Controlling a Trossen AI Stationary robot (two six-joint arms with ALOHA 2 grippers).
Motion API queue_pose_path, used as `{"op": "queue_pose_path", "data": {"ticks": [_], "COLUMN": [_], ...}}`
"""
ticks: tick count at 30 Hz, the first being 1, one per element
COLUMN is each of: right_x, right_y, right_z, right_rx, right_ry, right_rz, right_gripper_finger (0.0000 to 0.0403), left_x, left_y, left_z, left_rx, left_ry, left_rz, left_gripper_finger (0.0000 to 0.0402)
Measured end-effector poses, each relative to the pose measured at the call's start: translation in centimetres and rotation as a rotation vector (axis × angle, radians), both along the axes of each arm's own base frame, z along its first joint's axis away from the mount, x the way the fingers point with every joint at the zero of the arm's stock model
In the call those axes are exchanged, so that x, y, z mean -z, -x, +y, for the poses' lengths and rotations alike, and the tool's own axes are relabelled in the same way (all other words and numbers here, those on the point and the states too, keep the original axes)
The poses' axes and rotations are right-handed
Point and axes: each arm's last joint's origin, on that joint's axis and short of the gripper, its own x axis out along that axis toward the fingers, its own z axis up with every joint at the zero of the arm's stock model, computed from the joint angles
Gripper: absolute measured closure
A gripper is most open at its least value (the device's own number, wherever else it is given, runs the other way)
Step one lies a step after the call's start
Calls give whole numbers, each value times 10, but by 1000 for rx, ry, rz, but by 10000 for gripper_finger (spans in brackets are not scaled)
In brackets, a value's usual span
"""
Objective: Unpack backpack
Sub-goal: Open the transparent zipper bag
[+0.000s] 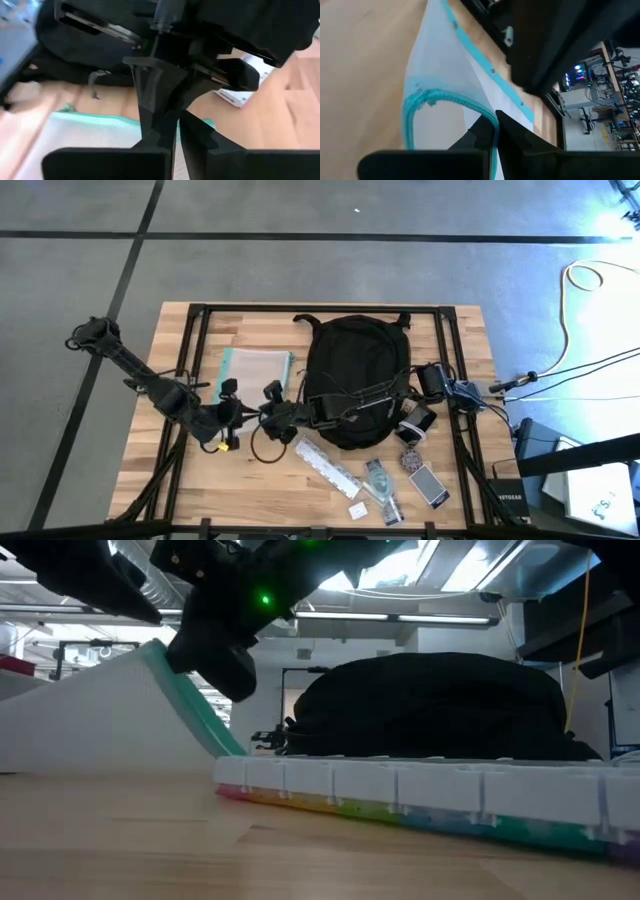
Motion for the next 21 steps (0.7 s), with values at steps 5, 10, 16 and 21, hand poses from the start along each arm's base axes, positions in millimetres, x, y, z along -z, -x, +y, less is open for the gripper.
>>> {"op": "queue_pose_path", "data": {"ticks": [5, 10, 16, 21], "right_x": [-2, -9, -14, -14], "right_y": [-4, -9, -12, -13], "right_z": [-15, -26, -34, -42], "right_rx": [-2, -53, -63, -46], "right_ry": [-29, -95, -94, -90], "right_rz": [-9, -84, -135, -134], "right_gripper_finger": [402, 403, 403, 403], "left_x": [-2, 0, 0, 1], "left_y": [7, 8, 8, 9], "left_z": [-8, -8, -8, -5], "left_rx": [-10, -19, -20, -66], "left_ry": [-53, -49, -55, -104], "left_rz": [-46, -38, -37, -40], "left_gripper_finger": [400, 401, 401, 401]}}
